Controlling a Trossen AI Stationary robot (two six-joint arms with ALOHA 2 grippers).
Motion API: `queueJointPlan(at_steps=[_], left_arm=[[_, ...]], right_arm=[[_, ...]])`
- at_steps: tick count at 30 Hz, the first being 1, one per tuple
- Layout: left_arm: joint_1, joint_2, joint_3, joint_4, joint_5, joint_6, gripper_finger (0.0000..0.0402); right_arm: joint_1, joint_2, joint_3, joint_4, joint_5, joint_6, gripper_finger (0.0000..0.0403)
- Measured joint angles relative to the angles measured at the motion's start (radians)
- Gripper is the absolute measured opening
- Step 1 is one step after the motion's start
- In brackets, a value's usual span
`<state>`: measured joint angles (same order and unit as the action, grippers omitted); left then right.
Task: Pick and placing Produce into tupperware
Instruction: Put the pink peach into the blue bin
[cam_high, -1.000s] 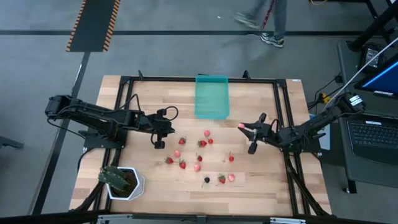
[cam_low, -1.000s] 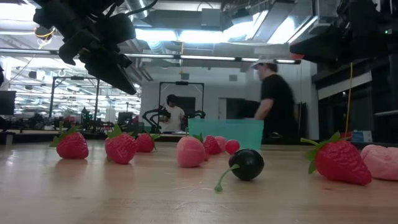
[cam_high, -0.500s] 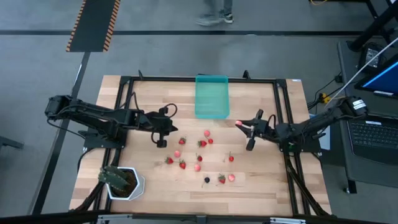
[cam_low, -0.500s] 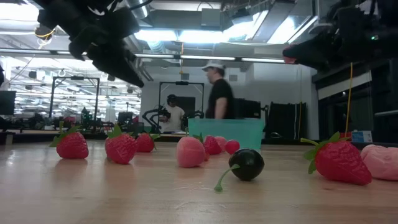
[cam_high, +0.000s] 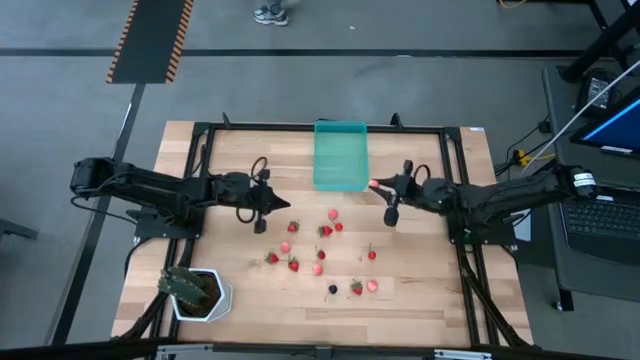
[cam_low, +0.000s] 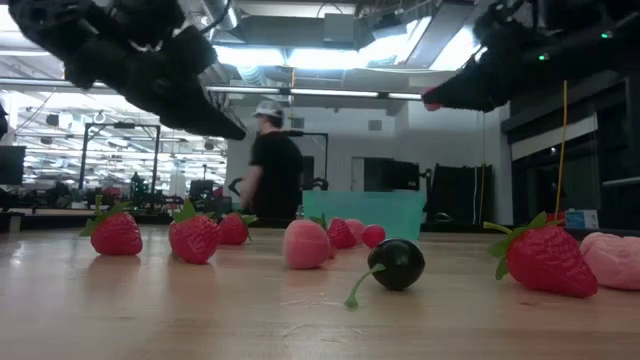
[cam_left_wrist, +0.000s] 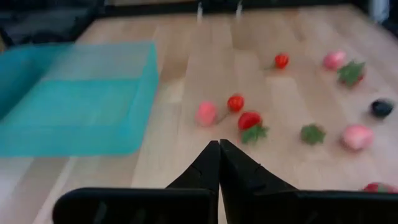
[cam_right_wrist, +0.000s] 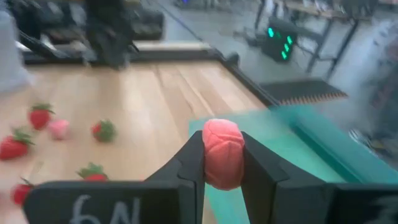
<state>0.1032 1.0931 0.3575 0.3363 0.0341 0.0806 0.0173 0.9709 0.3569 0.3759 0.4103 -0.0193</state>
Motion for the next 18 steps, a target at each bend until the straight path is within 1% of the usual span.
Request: queueJointPlan(at_steps=[3, 8, 14, 18], left_arm=[[0.010, -0.030, -0.045, 0.082, 0.035, 0.000, 0.0003], [0.017, -0.090, -0.074, 0.104, 0.047, -0.001, 0.0002], [0.017, -0.128, -0.098, 0.102, 0.047, -0.001, 0.0001], [0.017, -0.146, -0.126, 0.131, 0.047, -0.008, 0.0004]], right_arm=[[-0.038, 0.023, 0.030, -0.040, -0.040, 0.010, 0.0073], [-0.098, 0.085, 0.073, -0.038, -0.097, -0.014, 0.0073], [-0.189, 0.207, 0.141, -0.037, -0.209, -0.017, 0.0073], [-0.251, 0.298, 0.204, -0.040, -0.311, -0.039, 0.0073]])
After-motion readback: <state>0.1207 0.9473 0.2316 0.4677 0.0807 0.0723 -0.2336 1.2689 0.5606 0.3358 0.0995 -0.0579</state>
